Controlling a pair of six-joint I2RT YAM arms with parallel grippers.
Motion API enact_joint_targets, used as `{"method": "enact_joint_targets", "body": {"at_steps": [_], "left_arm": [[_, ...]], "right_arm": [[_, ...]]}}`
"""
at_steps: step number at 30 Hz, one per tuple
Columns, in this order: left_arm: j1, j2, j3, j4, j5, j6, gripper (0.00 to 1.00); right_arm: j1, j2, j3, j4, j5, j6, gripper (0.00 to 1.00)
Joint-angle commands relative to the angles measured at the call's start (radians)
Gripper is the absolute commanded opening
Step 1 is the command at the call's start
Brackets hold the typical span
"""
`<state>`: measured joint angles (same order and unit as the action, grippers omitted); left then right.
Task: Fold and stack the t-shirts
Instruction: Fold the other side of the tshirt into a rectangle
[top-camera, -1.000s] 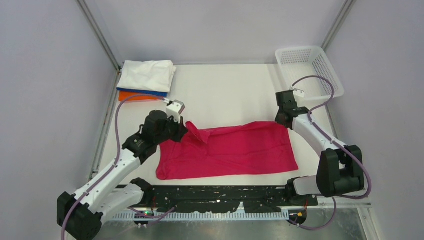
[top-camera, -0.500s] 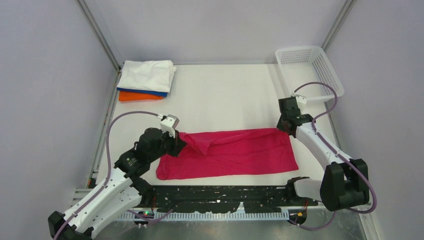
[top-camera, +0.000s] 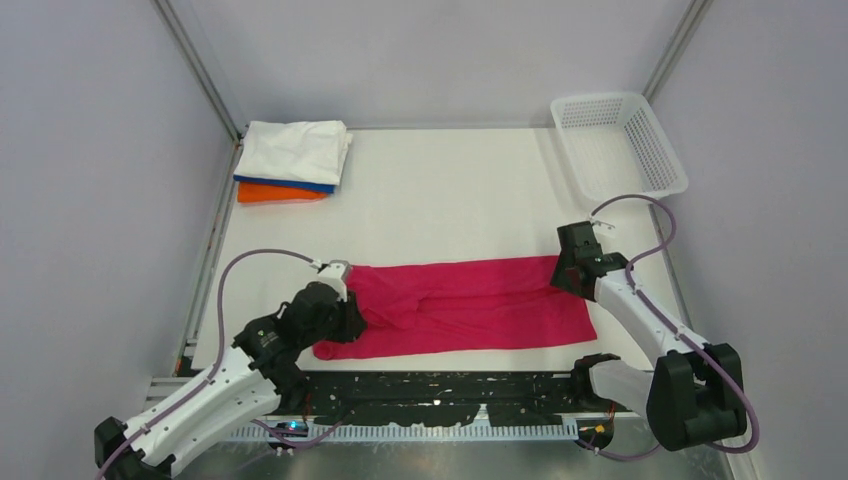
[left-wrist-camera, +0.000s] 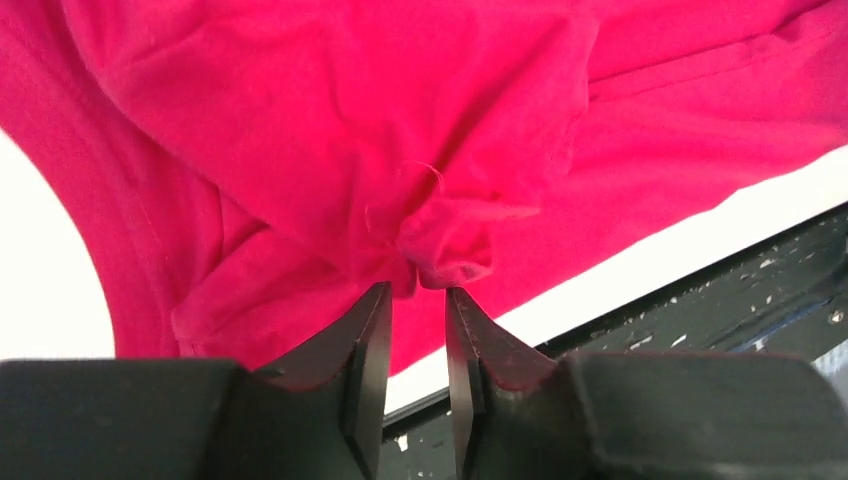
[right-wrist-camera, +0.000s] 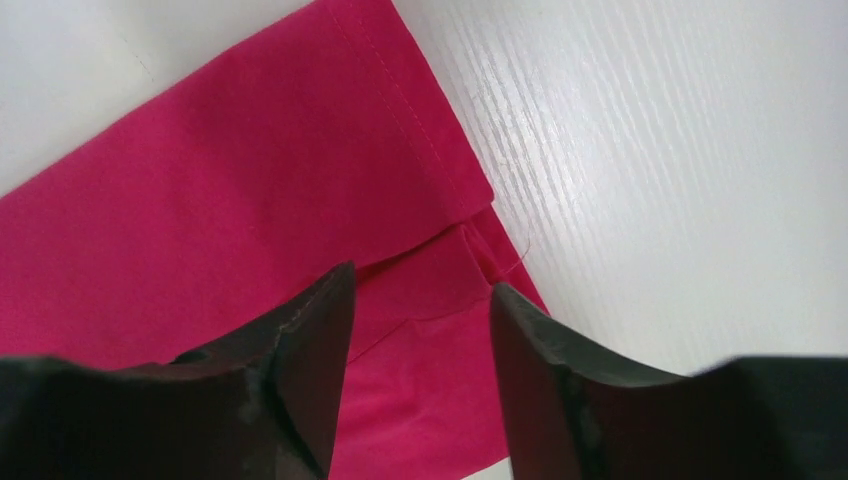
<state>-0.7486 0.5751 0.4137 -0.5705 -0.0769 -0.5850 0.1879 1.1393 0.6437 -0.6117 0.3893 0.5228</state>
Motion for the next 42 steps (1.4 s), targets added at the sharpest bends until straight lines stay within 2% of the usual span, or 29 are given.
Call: {"method": "enact_joint_targets", "body": {"at_steps": [1, 4, 5, 7, 8, 9, 14, 18, 24, 28, 32, 36, 39, 42], "left_arm": [[-0.055, -0.071, -0.007, -0.152, -0.061, -0.154, 0.36], [-0.099, -0.139, -0.018, -0.188, -0.001, -0.195, 0.51], [-0.111, -0.163, -0.016, -0.197, 0.007, -0.202, 0.6], [-0.119, -0.21, 0.008, -0.208, 0.013, -0.2, 0.82], [-0.12, -0.232, 0.029, -0.207, 0.009, -0.193, 0.96], [-0.12, -0.249, 0.048, -0.197, 0.006, -0.186, 0.99], [-0.12, -0.245, 0.101, -0.026, 0.007, -0.125, 1.0], [-0.12, -0.088, 0.115, 0.134, -0.025, -0.127, 1.0], [-0.12, 0.301, 0.202, 0.098, 0.034, -0.175, 1.0], [-0.119, 0.436, 0.152, 0.076, 0.042, -0.232, 1.0], [-0.12, 0.413, 0.037, 0.111, 0.121, -0.278, 1.0], [-0.12, 0.328, -0.034, 0.098, 0.128, -0.288, 1.0], [-0.12, 0.264, -0.019, 0.031, 0.088, -0.28, 1.0], [-0.12, 0.208, 0.038, -0.045, -0.015, -0.274, 1.0]], "right_arm": [[0.005, -0.089, -0.004, -0.019, 0.023, 0.041, 0.66], [0.004, -0.144, 0.016, -0.023, 0.024, 0.037, 0.81], [0.004, -0.156, 0.022, -0.022, 0.026, 0.034, 0.9], [0.003, -0.188, 0.039, -0.017, 0.015, 0.02, 0.98], [0.004, -0.21, 0.047, -0.008, -0.006, 0.01, 0.99], [0.004, -0.219, 0.049, -0.002, -0.018, 0.004, 0.96], [0.004, -0.261, 0.039, 0.043, -0.121, -0.03, 0.95], [0.004, -0.262, 0.012, 0.098, -0.215, -0.029, 0.95], [0.004, -0.21, -0.019, 0.267, -0.404, 0.05, 0.96], [0.003, -0.162, -0.012, 0.302, -0.435, 0.056, 0.95], [0.003, -0.151, -0.018, 0.293, -0.413, 0.037, 0.95], [0.002, -0.158, -0.03, 0.29, -0.395, 0.027, 0.96], [0.001, -0.159, -0.033, 0.29, -0.394, 0.024, 0.96], [0.0, -0.162, -0.033, 0.287, -0.403, 0.018, 0.96]]}}
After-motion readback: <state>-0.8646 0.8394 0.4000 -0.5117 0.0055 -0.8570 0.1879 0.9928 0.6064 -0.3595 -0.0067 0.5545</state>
